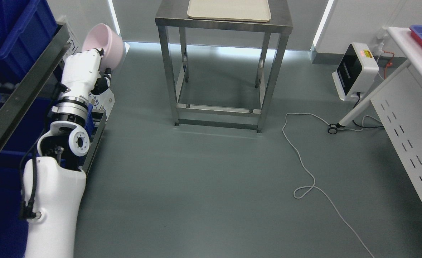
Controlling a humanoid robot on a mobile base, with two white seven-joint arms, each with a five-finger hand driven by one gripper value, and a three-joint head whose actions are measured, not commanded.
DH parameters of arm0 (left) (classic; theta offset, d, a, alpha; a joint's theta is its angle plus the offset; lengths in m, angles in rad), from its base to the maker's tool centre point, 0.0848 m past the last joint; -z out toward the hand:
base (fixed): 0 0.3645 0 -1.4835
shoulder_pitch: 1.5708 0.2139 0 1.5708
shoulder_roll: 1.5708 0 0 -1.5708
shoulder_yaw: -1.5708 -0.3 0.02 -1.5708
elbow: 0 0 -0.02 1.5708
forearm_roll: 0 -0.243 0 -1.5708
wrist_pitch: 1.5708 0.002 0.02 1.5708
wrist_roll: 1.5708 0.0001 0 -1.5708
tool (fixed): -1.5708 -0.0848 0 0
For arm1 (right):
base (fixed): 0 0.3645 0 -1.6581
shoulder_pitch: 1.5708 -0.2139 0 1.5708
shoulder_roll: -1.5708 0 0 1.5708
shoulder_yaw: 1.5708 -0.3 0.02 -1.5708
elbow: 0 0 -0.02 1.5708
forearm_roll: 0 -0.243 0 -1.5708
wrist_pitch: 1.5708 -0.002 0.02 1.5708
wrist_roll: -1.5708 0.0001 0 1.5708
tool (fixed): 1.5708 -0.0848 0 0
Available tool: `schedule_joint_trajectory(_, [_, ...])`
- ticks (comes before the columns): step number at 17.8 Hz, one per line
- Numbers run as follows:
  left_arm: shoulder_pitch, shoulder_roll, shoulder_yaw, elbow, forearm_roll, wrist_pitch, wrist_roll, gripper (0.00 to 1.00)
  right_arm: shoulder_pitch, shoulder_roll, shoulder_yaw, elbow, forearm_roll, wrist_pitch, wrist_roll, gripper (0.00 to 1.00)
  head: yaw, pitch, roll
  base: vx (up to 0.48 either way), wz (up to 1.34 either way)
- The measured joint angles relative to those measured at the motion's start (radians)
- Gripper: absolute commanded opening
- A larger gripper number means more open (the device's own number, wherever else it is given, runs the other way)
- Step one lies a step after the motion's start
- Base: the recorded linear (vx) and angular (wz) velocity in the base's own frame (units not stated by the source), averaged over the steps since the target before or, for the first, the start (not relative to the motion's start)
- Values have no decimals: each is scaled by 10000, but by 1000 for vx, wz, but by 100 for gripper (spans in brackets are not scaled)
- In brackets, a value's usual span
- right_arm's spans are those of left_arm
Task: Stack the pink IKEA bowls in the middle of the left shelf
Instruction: 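Turn toward the blue bin shelf carrying the stacked bowls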
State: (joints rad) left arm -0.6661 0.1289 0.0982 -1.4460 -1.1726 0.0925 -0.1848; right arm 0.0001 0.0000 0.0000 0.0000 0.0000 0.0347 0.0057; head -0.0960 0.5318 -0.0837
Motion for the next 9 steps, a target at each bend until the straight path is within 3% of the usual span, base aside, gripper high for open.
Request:
schedule_joint_trajectory(5, [-15, 956, 492, -85, 15, 342, -537, 0, 4, 0, 0, 0, 0, 0, -2, 100, 0, 0, 0, -328, 234])
schedule_joint_trajectory(9, [-356, 1496, 801, -177, 16, 669, -1015, 0, -3, 0, 0, 0, 0, 0, -2, 100, 0, 0, 0, -161, 594])
